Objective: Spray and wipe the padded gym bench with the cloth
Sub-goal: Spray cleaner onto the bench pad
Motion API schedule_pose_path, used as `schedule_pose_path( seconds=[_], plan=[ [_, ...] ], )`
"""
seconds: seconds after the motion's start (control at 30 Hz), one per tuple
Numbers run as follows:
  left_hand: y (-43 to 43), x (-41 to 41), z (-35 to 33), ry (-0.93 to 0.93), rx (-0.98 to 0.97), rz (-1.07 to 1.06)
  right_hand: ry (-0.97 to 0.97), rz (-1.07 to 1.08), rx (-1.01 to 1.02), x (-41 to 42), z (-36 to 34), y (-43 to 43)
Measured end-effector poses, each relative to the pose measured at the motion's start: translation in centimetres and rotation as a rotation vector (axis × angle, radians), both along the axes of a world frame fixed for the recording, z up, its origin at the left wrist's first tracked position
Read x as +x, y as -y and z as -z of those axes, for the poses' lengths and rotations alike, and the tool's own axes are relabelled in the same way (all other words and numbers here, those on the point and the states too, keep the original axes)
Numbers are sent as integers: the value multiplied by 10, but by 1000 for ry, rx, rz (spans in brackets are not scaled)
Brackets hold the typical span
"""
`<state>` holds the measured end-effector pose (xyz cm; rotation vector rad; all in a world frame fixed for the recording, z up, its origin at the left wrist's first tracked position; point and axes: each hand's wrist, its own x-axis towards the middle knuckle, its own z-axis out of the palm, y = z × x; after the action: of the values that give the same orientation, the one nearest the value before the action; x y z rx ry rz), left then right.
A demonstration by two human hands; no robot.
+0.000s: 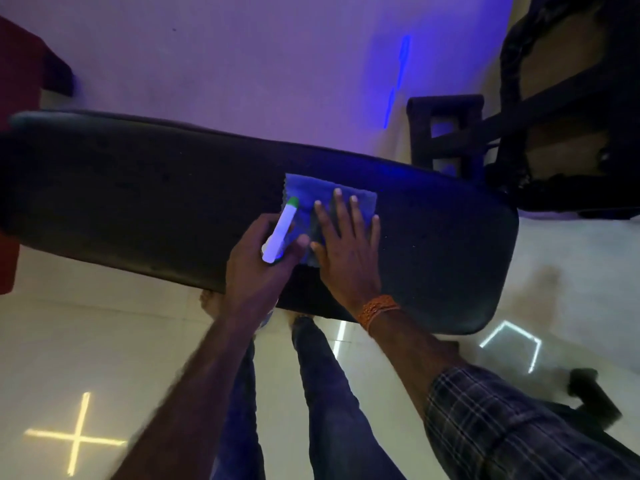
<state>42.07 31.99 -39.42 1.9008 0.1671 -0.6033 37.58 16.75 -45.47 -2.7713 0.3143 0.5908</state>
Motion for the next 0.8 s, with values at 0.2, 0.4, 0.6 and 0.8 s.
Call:
schedule_pose_path(
  seconds=[0.2, 0.4, 0.6, 0.8],
  plan=[
    [-16, -1, 0, -41, -7, -45, -4, -21, -11, 19, -7, -17],
    [-65, 9, 7, -124, 59, -270, 22, -156, 111, 60, -12, -66],
    [-136, 41, 11, -56, 200, -387, 24, -404, 158, 128, -2, -145],
    [-196, 80, 16, 12, 241, -446, 34, -556, 116, 176, 7, -211]
  ],
)
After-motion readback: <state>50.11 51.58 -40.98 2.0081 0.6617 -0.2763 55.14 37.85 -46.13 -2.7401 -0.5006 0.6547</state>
